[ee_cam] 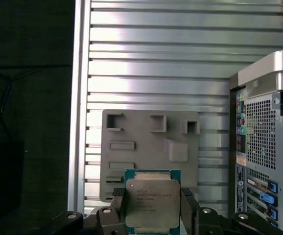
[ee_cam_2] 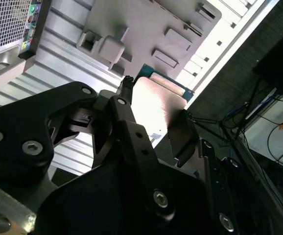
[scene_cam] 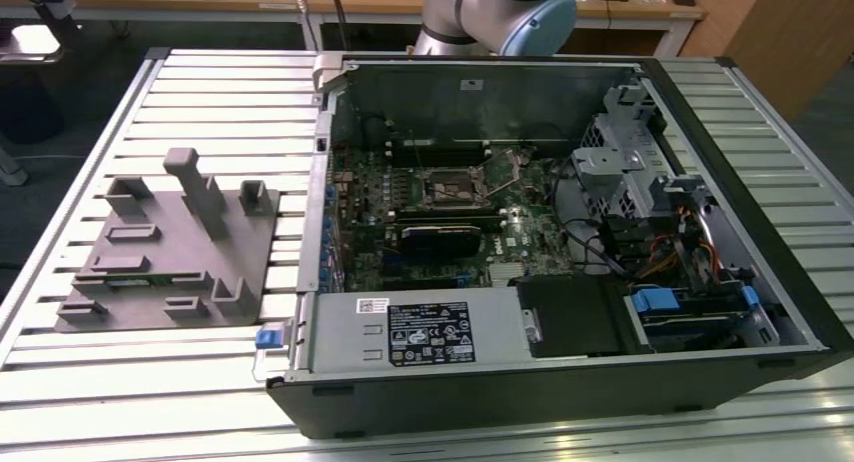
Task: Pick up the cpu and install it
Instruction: 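Pick up the cpu and move it towards the insertion slot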
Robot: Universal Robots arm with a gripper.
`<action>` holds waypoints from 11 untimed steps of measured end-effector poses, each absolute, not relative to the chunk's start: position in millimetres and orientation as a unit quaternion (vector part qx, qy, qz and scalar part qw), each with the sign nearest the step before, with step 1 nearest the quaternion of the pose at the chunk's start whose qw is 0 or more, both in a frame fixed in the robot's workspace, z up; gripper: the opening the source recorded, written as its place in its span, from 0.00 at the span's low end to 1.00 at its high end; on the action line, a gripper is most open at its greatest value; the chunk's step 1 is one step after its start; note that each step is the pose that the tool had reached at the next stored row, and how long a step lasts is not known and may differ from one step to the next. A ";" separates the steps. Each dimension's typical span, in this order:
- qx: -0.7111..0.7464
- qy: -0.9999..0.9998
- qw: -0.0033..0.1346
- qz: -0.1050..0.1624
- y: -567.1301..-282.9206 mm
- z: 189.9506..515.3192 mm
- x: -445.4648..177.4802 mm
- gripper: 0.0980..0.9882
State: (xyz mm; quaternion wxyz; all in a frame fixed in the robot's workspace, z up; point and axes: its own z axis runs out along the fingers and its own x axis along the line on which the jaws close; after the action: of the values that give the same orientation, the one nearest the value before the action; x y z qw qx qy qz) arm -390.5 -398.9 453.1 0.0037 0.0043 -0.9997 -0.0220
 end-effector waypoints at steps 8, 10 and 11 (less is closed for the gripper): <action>0.004 -1.000 0.004 -0.022 -398.9 453.0 -379.6 0.49; 0.004 -1.000 0.004 -0.022 -398.9 453.1 -376.8 0.49; 0.004 -1.000 0.004 -0.022 -398.9 453.1 -375.2 0.49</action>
State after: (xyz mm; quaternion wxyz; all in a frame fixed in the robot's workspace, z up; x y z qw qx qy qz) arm -375.2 -398.9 453.1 0.0038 0.0043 -0.9997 -0.0220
